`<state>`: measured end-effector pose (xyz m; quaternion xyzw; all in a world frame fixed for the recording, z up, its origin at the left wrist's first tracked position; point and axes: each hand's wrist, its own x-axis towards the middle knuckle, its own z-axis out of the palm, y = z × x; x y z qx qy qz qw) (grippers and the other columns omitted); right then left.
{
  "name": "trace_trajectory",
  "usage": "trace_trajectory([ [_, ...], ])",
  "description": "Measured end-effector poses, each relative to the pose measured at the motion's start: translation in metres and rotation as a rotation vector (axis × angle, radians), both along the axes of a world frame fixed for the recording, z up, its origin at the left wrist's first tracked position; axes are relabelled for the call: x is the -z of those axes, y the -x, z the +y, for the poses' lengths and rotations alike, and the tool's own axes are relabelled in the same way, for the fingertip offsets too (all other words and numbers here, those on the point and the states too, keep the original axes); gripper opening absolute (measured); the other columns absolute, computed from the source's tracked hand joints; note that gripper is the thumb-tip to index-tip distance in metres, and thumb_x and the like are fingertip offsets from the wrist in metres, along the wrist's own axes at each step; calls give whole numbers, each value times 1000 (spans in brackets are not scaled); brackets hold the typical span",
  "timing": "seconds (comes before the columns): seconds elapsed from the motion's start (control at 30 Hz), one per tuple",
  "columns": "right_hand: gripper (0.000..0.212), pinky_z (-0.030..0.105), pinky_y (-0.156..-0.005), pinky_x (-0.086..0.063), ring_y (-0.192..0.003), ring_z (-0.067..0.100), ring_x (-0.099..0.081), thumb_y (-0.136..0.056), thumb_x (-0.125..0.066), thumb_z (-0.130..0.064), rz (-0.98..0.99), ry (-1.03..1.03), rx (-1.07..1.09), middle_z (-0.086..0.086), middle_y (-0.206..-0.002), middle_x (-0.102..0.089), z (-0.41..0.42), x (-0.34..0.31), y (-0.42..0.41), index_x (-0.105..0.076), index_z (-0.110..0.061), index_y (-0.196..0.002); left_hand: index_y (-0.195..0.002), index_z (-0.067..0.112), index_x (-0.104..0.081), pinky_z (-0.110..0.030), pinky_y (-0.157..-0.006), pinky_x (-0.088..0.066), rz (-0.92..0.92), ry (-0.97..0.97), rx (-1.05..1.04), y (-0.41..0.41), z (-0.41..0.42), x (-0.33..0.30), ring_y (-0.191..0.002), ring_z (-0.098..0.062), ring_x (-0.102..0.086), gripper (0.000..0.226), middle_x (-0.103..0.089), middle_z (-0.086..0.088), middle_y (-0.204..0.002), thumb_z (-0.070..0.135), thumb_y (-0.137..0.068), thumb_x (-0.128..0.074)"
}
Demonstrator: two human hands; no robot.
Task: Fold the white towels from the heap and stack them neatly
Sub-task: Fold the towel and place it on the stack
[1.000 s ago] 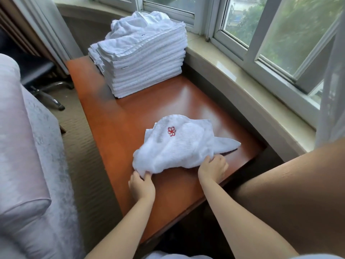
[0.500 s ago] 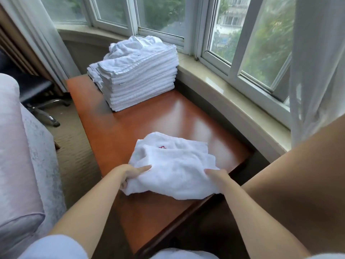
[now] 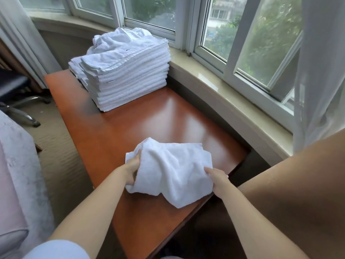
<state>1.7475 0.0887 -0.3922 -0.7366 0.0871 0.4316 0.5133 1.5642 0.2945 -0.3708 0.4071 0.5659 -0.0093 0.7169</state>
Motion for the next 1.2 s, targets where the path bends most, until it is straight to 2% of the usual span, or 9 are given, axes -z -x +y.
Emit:
trace_trajectory([
  [0.1,46,41,-91,-50,-111,32,-55,-94,-60,-24,-9,27,103,4,-126,-49,1,5,-3,-48,-5,-134,-92,5,-56,-34,-57,-48,74,-103,25,2,2,7,-65,-23,-58,22,-57,-8,-79,20,-100,-43],
  [0.3,42,45,-98,-50,-110,33,-58,-95,-58,-28,10,-3,5,13,-129,-56,-3,-14,2,-54,-5,-130,-117,7,-64,-40,-93,-48,-167,128,308,18,3,-16,-106,-27,-62,55,-64,-15,-116,54,-94,-47],
  [0.4,38,40,-96,-49,-106,31,-59,-95,-58,-28,-28,-113,75,13,-121,-59,-5,-36,3,-56,-8,-128,-131,7,-55,-47,-92,-47,-316,77,419,29,-3,-44,-108,-34,-60,56,-60,-22,-126,20,-78,-68],
  [0.53,19,29,-80,-46,-92,26,-52,-95,-54,-23,-211,-232,244,4,-91,-60,-11,-81,2,-63,-11,-106,-129,12,-52,-52,-95,-46,-411,-225,214,37,-11,-82,-108,-36,-60,51,-56,-24,-131,-5,-83,-63],
  [0.7,33,28,-71,-36,-72,15,-38,-93,-51,-25,-298,-375,324,-1,-74,-40,-33,-100,19,-40,-1,-74,-131,17,-49,-43,-81,-55,-129,-429,31,55,-32,-99,-101,-31,-64,58,-62,-13,-122,-1,-79,-65],
  [0.83,34,26,-60,-32,-61,13,-30,-92,-50,-21,-316,-434,454,-6,-64,-31,-58,-114,25,-34,-18,-62,-142,10,-43,-48,-102,-44,300,-451,262,85,-42,-106,-123,-36,-50,66,-46,-14,-142,16,-82,-71],
  [0.93,35,22,-48,-25,-56,14,-23,-91,-49,-16,-415,-427,451,-5,-62,-26,-71,-123,23,-32,-19,-61,-148,8,-29,-52,-106,-38,376,-309,239,100,-40,-116,-130,-40,-42,83,-33,-20,-150,20,-81,-76],
  [1.1,13,27,-69,-40,-75,24,-47,-91,-52,-13,-449,-192,146,8,-84,-52,-70,-127,18,-64,-7,-91,-126,10,-54,-37,-80,-49,56,-296,-385,80,-31,-124,-84,-27,-61,56,-62,-11,-98,20,-75,-74],
  [1.2,11,26,-69,-40,-78,25,-49,-90,-55,-5,-413,-82,-52,9,-86,-54,-53,-125,17,-64,-10,-89,-138,10,-45,-41,-97,-48,78,-323,-477,61,-16,-117,-113,-29,-60,61,-57,-9,-131,14,-81,-66],
])
